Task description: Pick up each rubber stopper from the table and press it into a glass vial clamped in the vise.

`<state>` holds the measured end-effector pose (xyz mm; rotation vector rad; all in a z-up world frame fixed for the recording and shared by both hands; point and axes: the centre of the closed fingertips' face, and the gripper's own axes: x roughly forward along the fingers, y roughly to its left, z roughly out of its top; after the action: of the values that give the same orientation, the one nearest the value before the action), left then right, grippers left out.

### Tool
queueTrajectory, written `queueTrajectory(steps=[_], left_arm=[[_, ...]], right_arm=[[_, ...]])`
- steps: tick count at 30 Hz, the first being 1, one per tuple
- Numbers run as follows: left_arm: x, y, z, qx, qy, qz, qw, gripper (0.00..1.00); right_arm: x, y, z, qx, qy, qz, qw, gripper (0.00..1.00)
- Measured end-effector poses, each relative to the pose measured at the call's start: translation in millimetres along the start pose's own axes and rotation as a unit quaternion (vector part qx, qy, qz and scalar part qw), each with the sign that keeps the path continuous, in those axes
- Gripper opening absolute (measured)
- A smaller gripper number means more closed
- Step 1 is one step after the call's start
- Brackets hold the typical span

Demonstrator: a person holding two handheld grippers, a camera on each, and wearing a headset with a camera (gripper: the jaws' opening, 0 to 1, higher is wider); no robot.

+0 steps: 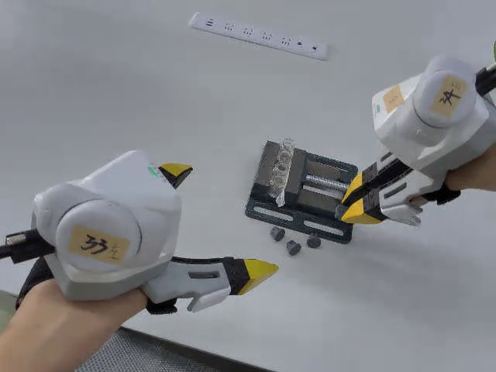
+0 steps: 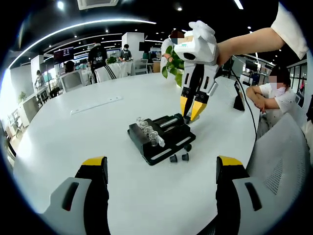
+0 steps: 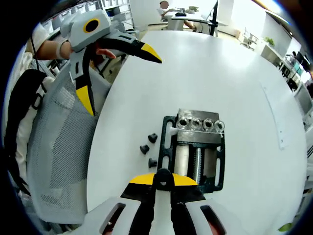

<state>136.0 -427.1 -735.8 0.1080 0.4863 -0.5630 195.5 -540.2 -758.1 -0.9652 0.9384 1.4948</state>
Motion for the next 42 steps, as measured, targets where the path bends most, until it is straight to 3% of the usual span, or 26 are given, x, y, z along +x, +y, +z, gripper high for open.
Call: queueTrajectory(steps=[8,16,28,42], left_arm=[[1.1,1.2,-2.2,-0.004,0.003,-0.004,1.0000,0.91],[2.4,3.1,-7.1,-0.009,0.012,-0.007,0.9999,0.91],[4.3,5.3,-15.1,-0.018,0.022,-0.008,0.9996,0.92],[4.4,4.5,-21.9,-0.026,0.032,-0.011,0.9991,0.92]], right_arm=[[-13.3,-27.6,23.8,-0.030,0.005,-0.003,0.9995,0.07],[-14.4,-54.3,39.5,-0.040,0.010,-0.003,0.9991,0.07],[-6.0,-78.2,61.9,-0.057,0.017,0.005,0.9982,0.06],[7.8,-65.5,69.4,-0.070,0.028,0.025,0.9968,0.06]])
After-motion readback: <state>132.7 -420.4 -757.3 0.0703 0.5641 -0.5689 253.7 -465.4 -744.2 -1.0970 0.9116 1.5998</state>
